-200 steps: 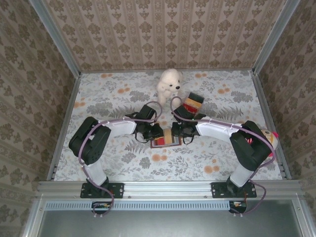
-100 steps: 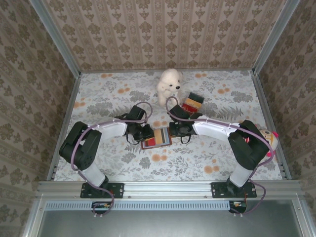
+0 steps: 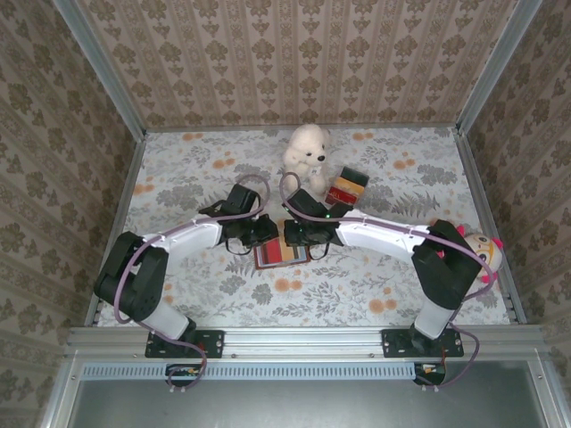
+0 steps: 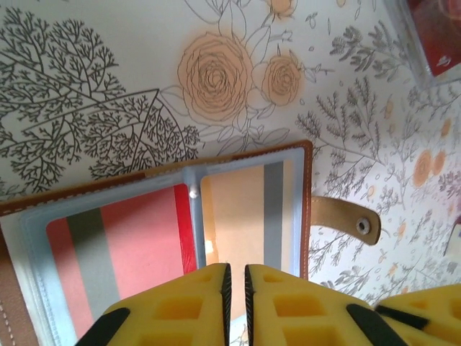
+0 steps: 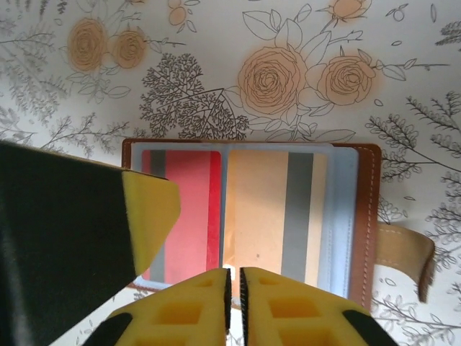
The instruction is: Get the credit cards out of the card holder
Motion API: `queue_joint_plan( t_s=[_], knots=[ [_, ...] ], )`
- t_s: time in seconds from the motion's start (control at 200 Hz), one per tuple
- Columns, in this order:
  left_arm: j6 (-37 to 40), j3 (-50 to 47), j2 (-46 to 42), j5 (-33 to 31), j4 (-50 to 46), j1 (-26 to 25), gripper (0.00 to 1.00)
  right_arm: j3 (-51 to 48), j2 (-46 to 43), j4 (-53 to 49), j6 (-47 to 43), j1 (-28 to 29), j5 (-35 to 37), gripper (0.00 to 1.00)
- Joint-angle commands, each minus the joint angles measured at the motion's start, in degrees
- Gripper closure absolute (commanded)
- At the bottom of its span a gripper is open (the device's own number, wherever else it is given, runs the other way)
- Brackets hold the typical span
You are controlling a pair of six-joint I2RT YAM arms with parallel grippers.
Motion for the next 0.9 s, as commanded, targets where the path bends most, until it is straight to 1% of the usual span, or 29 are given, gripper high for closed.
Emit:
queue_joint_plan(
  t_s=[0.0,0.195,0.375,0.485,0.59,0.735,0.895],
  knots=[
    [-3.29,-2.21,-0.21,0.12,2.91,0.3,0.85,1.7,3.19,-2.89,1.78,-0.23,0.64,0.88],
    [-5.43,-3.31,1.74,1.94,6.52,-0.05,0.86,3.16,6.47,-4.8,2.54,-1.02,2.44,0.89],
    [-6.27,-3.14,3.11,2.43,7.78,-0.32,0.86,3.37,7.8,-5.55,2.54,-1.41,3.31,0.8],
    [-6.24,-3.03,3.88,2.73,8.13,-0.49,0.83,3.0,8.35,-5.36,2.46,-1.63,3.26,0.77],
    [-6.34,-3.14,4.68,3.27,8.58,-0.49,0.8,2.35,9.14,-4.14,2.88,-2.06,1.67,0.77],
    [-6.38,-3.11,5.79,3.91,8.93,-0.58,0.8,1.37,9.92,-2.66,3.2,-2.54,-0.38,0.8],
    [-6.13,-3.28,7.15,4.54,9.19,-0.67,0.8,-0.56,9.97,-0.62,3.83,-3.4,-2.91,0.8]
  ],
)
